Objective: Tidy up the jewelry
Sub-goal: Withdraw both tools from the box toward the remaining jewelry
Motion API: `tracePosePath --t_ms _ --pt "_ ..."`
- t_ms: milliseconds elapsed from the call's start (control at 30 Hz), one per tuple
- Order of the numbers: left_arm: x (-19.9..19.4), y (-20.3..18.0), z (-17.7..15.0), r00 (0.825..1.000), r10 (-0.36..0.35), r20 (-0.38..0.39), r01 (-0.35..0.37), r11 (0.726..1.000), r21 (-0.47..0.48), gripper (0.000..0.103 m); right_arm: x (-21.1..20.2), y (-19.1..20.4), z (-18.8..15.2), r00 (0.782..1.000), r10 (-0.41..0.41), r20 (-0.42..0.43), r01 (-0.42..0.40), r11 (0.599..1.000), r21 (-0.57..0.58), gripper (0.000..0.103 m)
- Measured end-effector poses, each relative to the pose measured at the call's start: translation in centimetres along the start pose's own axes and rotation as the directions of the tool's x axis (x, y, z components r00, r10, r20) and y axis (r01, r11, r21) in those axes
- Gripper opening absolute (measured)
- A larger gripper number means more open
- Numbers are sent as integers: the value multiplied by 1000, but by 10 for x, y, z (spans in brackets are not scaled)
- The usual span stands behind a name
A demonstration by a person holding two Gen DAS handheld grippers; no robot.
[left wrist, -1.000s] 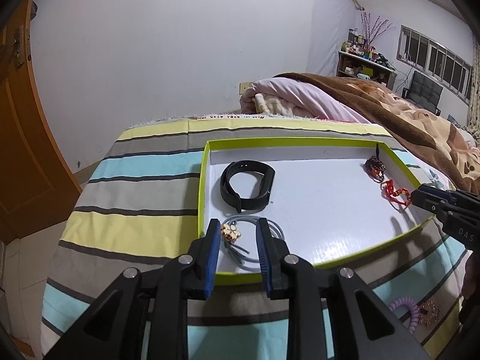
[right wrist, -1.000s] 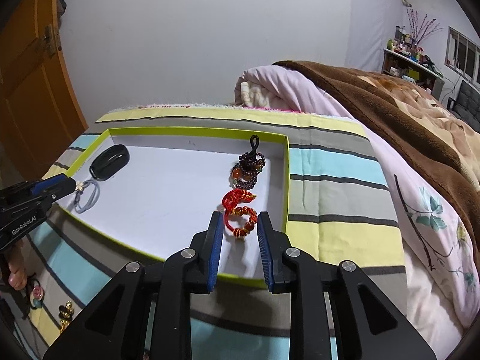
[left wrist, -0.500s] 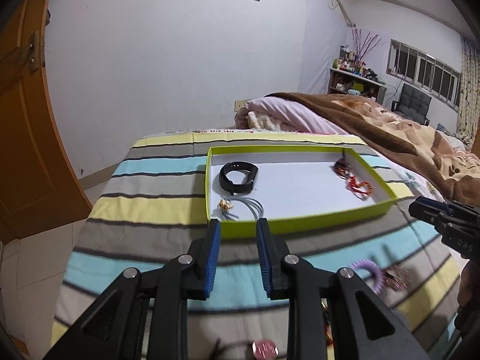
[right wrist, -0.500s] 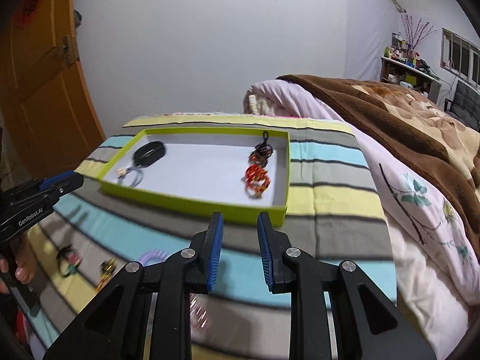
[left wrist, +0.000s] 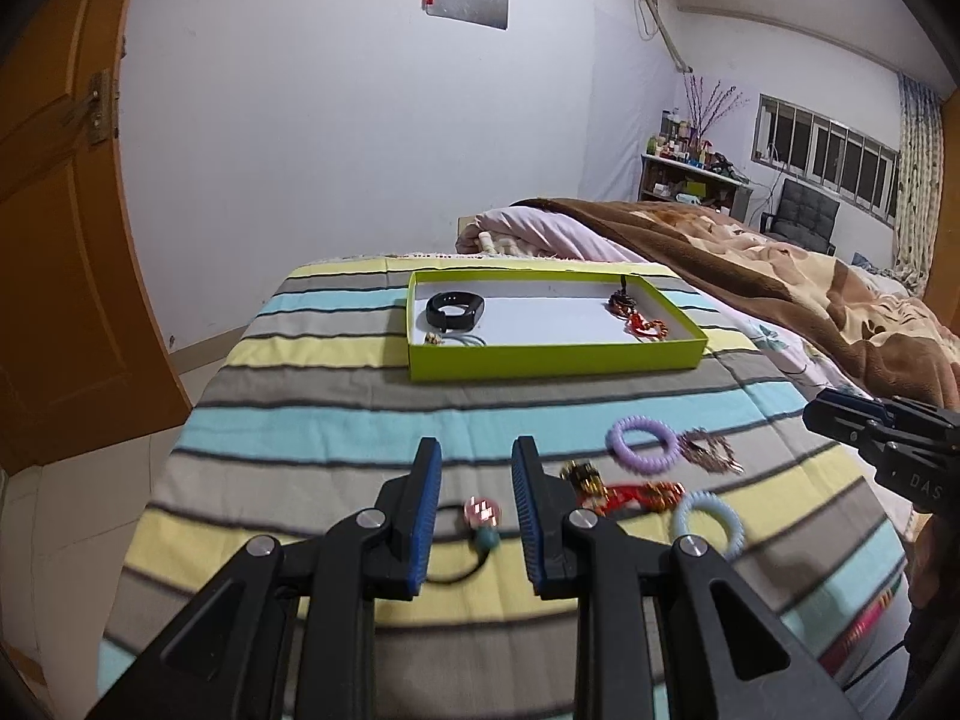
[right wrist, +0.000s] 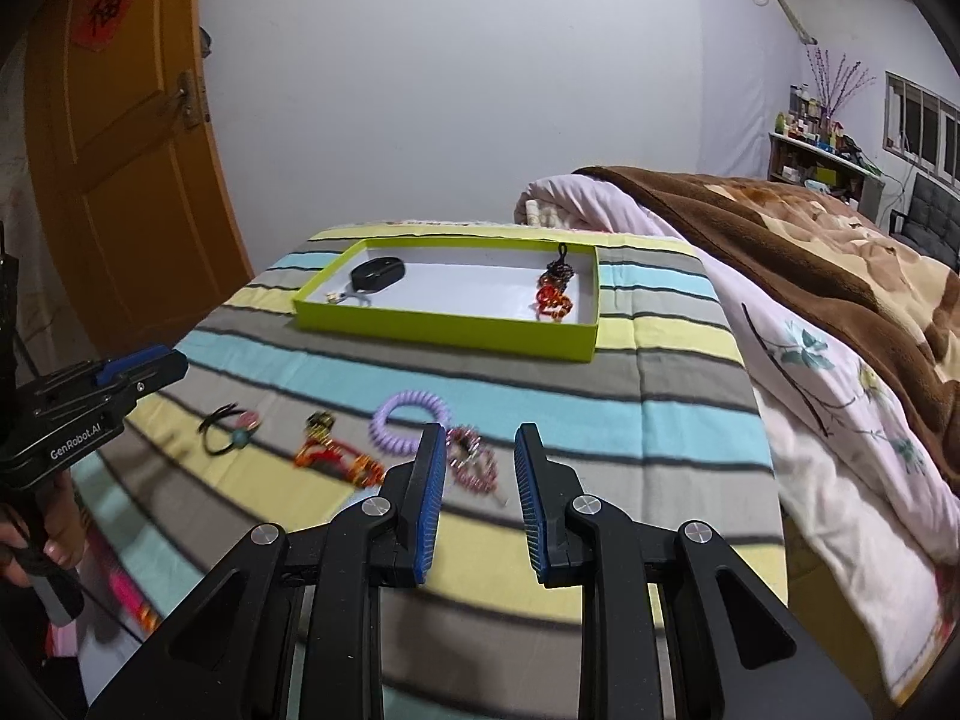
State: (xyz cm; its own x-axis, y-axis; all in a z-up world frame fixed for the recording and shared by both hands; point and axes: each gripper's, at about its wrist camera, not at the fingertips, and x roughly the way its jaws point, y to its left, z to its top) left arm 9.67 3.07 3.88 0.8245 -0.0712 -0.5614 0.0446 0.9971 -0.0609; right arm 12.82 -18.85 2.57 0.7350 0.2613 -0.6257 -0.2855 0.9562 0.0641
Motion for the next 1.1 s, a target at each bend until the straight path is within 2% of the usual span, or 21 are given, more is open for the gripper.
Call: tracePosePath --t_ms 233,533,1100 --pt "-25 1 -23 1000 15 1 -15 1000 -14 25 -21 10 -21 999 34 3 -34 999 -1 24" --pt "-33 5 -44 999 20 -25 -21 999 -43 25 -27 12 -43 998 52 -34 -52 999 6 24" --pt "-23 1 -48 999 1 -47 -3 999 -35 25 -11 13 -44 996 59 -71 -59 998 6 24"
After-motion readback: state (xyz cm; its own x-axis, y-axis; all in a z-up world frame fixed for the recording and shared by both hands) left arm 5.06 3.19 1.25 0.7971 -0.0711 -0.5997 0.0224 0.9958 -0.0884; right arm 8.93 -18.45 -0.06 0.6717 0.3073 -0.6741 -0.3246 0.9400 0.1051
